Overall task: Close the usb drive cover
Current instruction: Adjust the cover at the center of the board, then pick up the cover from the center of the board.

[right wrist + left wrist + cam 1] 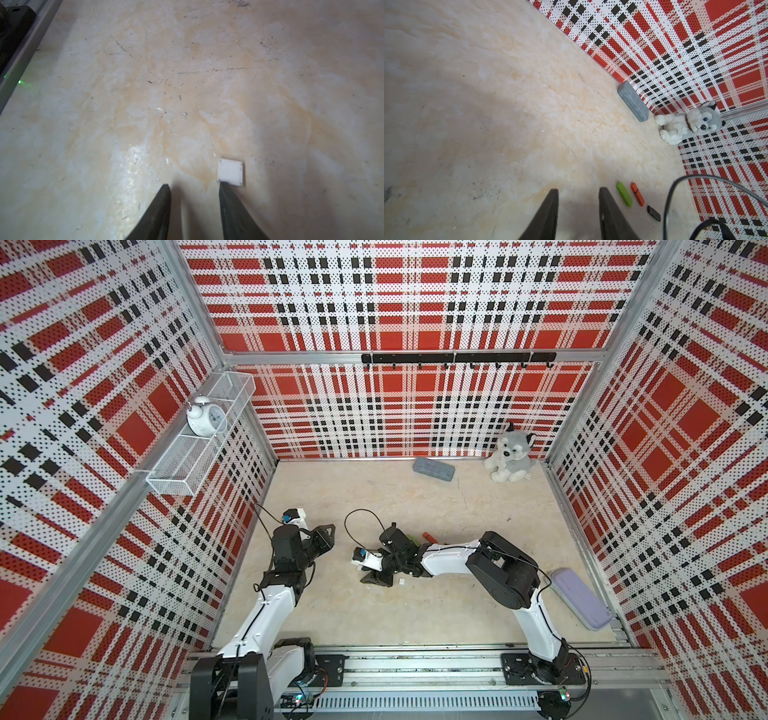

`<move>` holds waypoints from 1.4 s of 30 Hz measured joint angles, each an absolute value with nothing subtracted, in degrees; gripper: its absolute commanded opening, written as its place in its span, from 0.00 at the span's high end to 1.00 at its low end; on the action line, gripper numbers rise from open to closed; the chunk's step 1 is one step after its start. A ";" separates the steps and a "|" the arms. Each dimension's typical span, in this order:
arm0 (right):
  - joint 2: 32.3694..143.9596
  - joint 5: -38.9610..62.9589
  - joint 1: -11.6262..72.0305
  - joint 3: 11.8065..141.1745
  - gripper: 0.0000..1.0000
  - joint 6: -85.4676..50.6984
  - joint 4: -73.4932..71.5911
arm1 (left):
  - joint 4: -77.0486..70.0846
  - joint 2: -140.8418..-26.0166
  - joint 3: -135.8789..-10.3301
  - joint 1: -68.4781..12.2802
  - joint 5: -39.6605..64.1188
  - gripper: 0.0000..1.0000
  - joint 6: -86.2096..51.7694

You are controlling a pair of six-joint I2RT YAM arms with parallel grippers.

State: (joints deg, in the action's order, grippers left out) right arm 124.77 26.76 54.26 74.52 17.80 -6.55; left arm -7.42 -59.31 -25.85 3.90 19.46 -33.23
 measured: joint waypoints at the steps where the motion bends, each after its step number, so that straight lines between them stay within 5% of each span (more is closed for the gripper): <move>1: 124.64 26.41 54.33 74.50 0.58 17.87 -6.37 | -7.42 -59.31 -25.85 3.95 19.46 0.63 -33.26; 19: 124.66 20.53 53.69 76.38 0.52 16.64 -4.14 | -7.40 -59.31 -25.85 4.25 19.49 0.63 -33.15; 42: 127.68 22.00 53.56 80.51 0.64 15.33 -3.77 | -7.16 -59.31 -25.85 4.86 20.14 0.63 -32.95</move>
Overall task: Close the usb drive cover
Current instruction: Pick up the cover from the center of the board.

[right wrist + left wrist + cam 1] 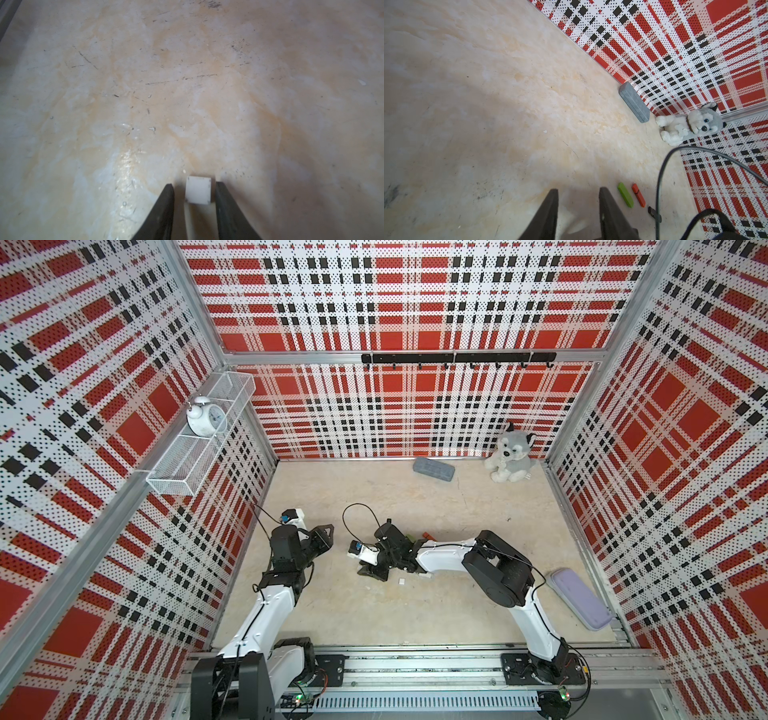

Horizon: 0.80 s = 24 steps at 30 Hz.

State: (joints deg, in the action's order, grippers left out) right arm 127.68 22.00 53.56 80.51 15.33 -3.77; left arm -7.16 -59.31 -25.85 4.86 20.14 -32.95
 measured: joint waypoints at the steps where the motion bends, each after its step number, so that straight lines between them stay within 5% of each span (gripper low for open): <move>1: 127.79 21.98 53.56 80.75 0.65 15.31 -3.62 | -7.16 -59.31 -25.85 4.86 20.16 0.63 -32.93; 14: 128.05 22.26 53.49 81.17 0.80 15.46 -3.29 | -6.76 -59.31 -25.85 4.97 20.69 0.63 -32.86; 24: 125.82 22.13 52.66 78.30 0.81 15.90 -3.66 | -6.81 -60.16 -25.85 5.06 23.09 0.63 -32.73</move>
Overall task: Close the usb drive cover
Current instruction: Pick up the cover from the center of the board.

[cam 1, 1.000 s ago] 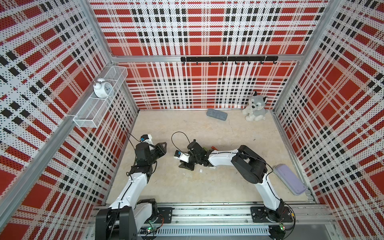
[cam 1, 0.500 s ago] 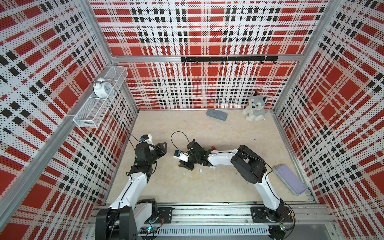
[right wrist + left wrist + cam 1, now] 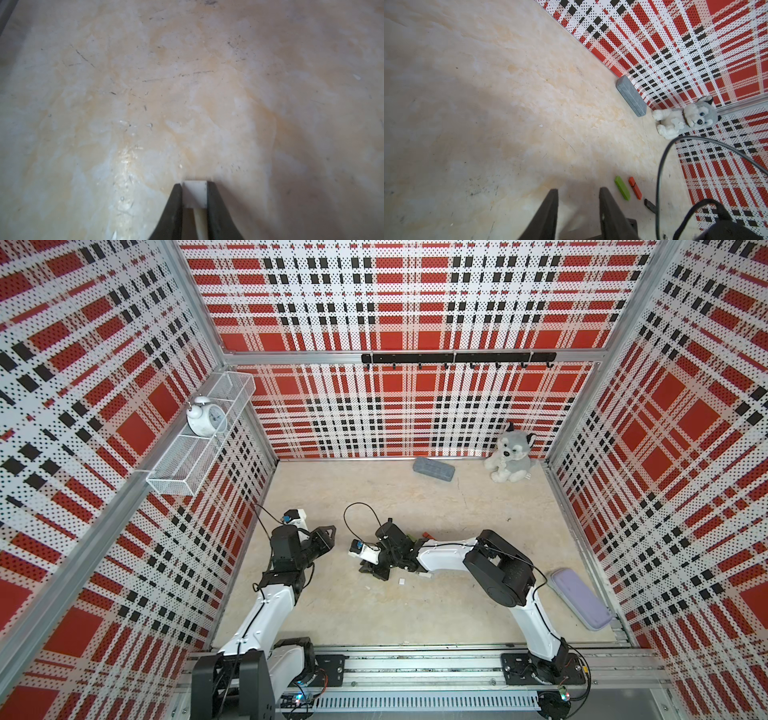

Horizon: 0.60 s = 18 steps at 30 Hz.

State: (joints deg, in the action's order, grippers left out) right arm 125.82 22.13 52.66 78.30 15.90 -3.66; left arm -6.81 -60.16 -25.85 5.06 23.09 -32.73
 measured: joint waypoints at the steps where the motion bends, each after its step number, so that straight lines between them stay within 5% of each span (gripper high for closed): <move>1: 124.49 22.02 52.23 76.49 0.81 16.21 -3.73 | -6.81 -60.31 -25.85 5.04 23.64 0.63 -32.73; 18: 91.72 16.49 44.66 55.09 0.80 29.54 -9.87 | -16.10 -70.35 -33.52 -9.78 36.45 0.58 -33.61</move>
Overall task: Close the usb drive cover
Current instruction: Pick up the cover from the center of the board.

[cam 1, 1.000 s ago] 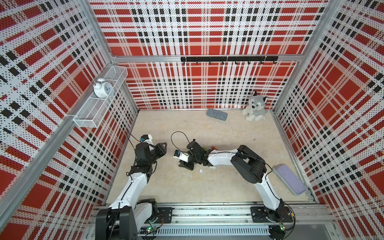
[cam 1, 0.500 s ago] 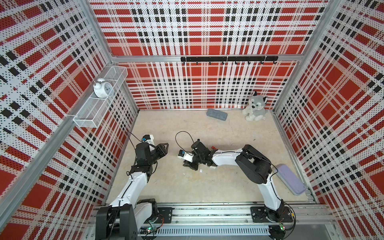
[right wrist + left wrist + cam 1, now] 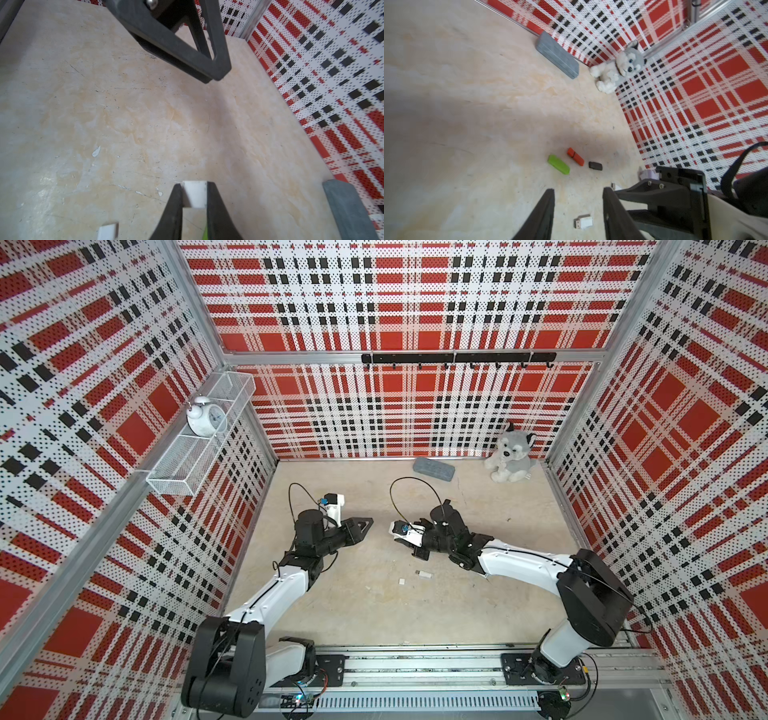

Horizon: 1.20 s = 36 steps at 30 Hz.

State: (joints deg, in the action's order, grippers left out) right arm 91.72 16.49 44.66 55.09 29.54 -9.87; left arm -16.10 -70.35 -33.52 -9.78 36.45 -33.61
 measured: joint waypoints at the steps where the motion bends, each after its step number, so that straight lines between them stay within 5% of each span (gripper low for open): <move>1: 90.45 16.14 44.66 54.37 0.80 30.37 -10.33 | -16.93 -71.20 -34.15 -10.55 37.95 0.58 -33.91; 17: 85.97 15.79 44.66 52.56 0.77 33.17 -13.87 | -26.06 -77.60 -36.77 -16.49 53.45 0.58 -38.52; 36: 86.02 16.60 44.62 52.56 0.76 33.12 -14.35 | -27.75 -79.90 -37.01 -16.80 56.69 0.85 -39.44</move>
